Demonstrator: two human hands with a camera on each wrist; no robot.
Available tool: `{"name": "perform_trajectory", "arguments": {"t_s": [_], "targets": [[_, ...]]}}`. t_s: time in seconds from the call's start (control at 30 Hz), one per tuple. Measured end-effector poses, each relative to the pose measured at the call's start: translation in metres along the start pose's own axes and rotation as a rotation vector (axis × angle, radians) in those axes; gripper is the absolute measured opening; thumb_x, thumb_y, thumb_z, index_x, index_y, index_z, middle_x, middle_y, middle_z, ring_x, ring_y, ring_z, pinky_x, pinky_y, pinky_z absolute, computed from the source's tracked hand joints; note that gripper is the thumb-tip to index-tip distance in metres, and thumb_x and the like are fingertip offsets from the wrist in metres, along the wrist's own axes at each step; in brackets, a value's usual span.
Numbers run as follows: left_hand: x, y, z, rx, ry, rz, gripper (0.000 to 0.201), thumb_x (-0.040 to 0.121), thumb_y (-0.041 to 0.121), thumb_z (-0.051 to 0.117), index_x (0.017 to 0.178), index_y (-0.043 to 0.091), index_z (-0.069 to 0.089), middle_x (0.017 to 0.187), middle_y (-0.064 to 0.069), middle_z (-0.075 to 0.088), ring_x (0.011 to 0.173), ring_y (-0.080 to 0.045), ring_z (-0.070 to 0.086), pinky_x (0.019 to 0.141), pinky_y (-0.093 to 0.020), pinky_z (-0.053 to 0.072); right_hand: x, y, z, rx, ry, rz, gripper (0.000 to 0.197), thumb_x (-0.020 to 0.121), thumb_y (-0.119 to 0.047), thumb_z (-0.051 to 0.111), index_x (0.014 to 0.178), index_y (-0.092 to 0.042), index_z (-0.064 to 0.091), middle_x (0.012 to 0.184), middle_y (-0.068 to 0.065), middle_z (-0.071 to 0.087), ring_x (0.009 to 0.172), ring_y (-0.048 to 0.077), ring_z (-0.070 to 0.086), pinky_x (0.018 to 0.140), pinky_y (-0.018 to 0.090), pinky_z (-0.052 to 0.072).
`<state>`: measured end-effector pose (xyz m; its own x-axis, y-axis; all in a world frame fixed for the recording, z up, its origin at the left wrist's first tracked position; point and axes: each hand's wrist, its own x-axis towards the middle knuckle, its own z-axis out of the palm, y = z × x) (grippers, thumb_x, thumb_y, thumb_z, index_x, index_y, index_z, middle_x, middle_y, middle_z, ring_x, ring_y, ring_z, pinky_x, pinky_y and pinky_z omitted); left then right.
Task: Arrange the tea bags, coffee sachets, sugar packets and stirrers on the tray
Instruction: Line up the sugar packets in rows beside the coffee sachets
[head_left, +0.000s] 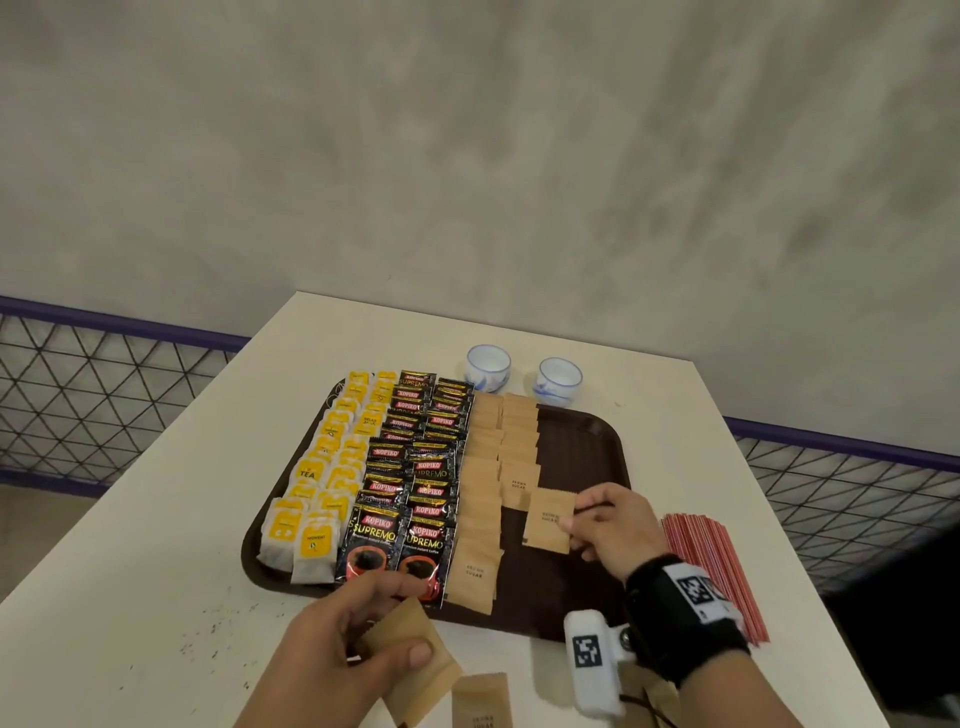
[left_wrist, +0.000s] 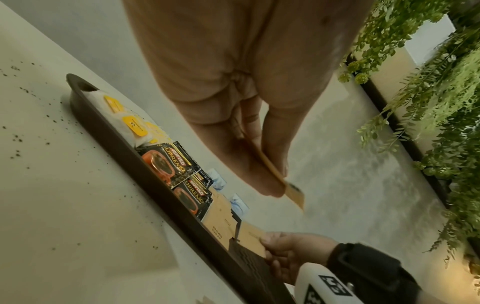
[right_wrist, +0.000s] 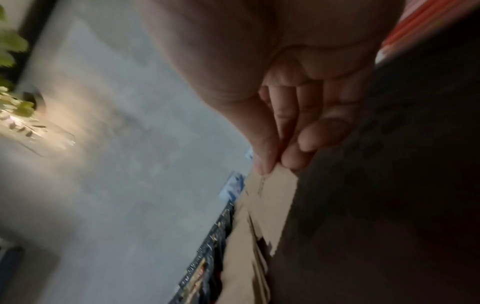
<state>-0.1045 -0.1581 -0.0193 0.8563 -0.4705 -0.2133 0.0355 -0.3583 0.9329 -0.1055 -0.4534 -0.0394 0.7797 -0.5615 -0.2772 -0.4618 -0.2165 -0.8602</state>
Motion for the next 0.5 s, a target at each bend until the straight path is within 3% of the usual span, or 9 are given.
{"name": "perform_trajectory", "arguments": {"t_s": [0.17,0.37,0.5], "targets": [[0.001,-0.003,-0.002,0.016,0.002,0.016,0.055,0.069,0.017,0.081,0.088,0.064,0.058,0.094,0.024,0.068,0.085,0.002,0.066,0.073,-0.02,0.055,0.025,-0.004,0.027,-0.062,-0.015,0.022,0.019,0.079,-0.001,0.075,0.085,-0.01,0.06,0.072,0.013,0.068,0.058,0.017,0.061,0.05,0.025,0.048],[0.005,-0.007,-0.004,0.013,0.011,0.012,0.057,0.069,0.02,0.08,0.087,0.067,0.054,0.092,0.036,0.064,0.084,-0.003,0.066,0.073,-0.019,0.053,0.043,-0.006,0.045,-0.09,0.081,0.096,0.021,0.078,0.0,0.074,0.076,-0.015,0.06,0.074,0.009,0.068,0.055,0.018,0.06,0.045,0.024,0.046],[0.005,-0.01,-0.005,0.008,0.012,0.0,0.054,0.069,0.018,0.081,0.087,0.064,0.058,0.093,0.023,0.069,0.084,0.0,0.066,0.076,-0.021,0.054,0.044,-0.008,0.047,-0.103,0.114,0.124,0.021,0.081,0.002,0.069,0.076,-0.016,0.059,0.079,0.009,0.068,0.055,0.019,0.059,0.044,0.024,0.046]]}}
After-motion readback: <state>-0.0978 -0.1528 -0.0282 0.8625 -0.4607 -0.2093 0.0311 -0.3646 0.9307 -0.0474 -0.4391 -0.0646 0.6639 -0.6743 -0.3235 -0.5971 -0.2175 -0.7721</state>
